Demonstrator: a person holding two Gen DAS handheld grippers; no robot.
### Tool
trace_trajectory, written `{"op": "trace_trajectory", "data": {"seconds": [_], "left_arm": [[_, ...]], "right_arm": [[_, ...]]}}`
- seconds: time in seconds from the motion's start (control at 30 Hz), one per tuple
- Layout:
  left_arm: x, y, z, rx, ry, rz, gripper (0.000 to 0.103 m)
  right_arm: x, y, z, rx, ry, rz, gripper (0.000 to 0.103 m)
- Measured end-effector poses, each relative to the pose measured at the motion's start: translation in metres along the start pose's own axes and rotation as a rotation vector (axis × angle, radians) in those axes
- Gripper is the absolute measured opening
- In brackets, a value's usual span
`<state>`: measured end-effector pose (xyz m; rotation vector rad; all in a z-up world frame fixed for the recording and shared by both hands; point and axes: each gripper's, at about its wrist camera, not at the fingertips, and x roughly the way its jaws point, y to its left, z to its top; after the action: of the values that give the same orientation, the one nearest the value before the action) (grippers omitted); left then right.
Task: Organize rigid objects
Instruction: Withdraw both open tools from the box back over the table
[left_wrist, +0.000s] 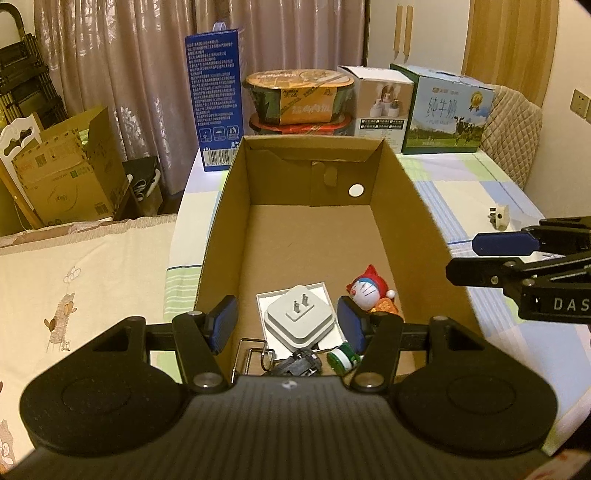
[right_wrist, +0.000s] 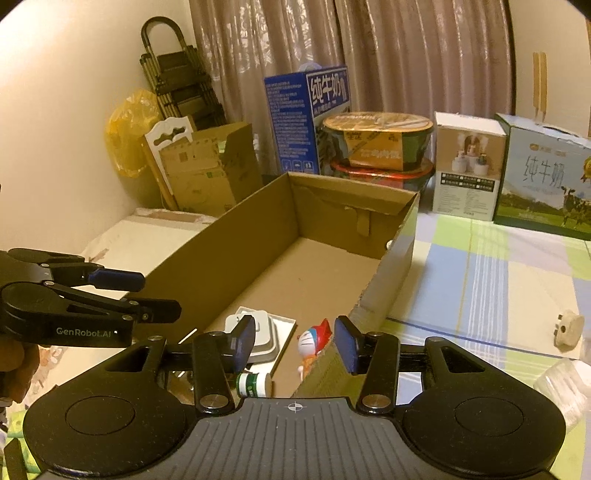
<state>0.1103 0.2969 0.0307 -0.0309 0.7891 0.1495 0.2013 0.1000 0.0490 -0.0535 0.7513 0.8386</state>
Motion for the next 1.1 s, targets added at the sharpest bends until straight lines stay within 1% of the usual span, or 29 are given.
{"op": "trace_trajectory", "data": {"seconds": [0.23,0.33,0.57,0.7,0.77,0.83,0.93,1.1], "left_arm": [[-0.021,-0.018,0.003,0.004,-0.025,-0.007,0.055],[-0.031,-0.026,0.004,0.005,-0.036,-0.011,0.058],[-0.052,-0.051,0.006,0.007,-0.064,-0.033,0.060],[-0.061,-0.069,0.008,0.013,-0.074,-0.048,0.068],[-0.064,-0.079,0.008,0.016,-0.077,-0.058,0.069],[-0.066,-0.090,0.010,0.021,-0.082,-0.072,0.075],[-0.067,-0.106,0.012,0.026,-0.092,-0.089,0.079],[-0.066,-0.134,0.015,0.035,-0.114,-0.120,0.087]], "right_arm": [[-0.029,-0.001,-0.002,0.006,-0.031,-0.001,0.047],[-0.044,-0.005,-0.004,0.014,-0.046,-0.007,0.048],[-0.083,-0.017,-0.011,0.030,-0.084,-0.030,0.052],[-0.106,-0.029,-0.016,0.046,-0.108,-0.045,0.053],[-0.117,-0.036,-0.020,0.055,-0.120,-0.057,0.054],[-0.129,-0.045,-0.025,0.067,-0.130,-0.071,0.055],[-0.144,-0.062,-0.035,0.090,-0.140,-0.098,0.058],[-0.169,-0.098,-0.060,0.134,-0.141,-0.161,0.068]]}}
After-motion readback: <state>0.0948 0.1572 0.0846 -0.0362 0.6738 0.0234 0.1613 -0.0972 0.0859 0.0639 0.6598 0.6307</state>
